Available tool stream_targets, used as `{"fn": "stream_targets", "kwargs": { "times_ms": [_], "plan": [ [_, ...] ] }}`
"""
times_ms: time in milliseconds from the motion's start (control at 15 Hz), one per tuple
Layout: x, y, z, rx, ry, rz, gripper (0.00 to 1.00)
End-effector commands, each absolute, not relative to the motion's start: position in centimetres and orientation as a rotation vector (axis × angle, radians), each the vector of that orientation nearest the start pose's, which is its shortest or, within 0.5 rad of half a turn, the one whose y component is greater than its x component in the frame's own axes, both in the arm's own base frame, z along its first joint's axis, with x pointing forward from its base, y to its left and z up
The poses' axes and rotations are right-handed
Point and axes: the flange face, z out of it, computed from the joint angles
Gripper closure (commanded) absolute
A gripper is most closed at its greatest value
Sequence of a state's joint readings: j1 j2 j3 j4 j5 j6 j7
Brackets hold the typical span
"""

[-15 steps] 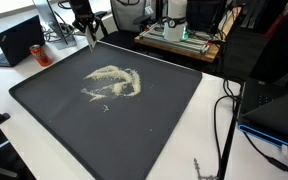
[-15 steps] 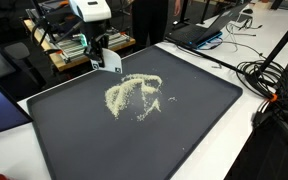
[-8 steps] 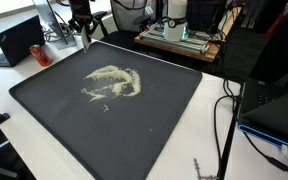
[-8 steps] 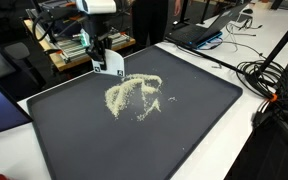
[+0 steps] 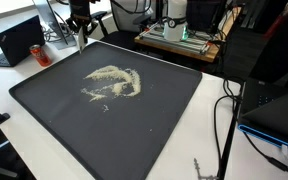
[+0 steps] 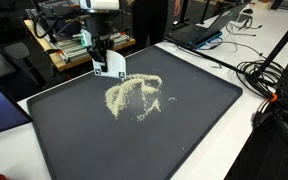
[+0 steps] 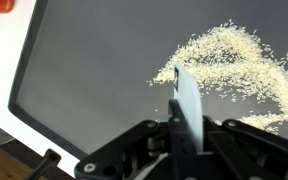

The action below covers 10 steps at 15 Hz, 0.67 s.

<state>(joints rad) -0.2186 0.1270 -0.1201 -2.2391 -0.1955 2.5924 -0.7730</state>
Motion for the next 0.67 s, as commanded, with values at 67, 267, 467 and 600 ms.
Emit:
{"fn": "stream_targets", "kwargs": {
  "times_ms": [67, 267, 467, 600],
  "plan": [
    [51.9, -18.1, 33.2, -3.286, -0.909, -0.16, 0.99],
    [51.7, -18.2, 33.0, -3.321, -0.867, -0.14, 0.99],
    [51.4, -17.4, 32.5, -3.271, -0.907, -0.104, 0.99],
    [51.1, -16.9, 32.4, -3.242, -0.932, -0.079, 0.99]
  ]
}}
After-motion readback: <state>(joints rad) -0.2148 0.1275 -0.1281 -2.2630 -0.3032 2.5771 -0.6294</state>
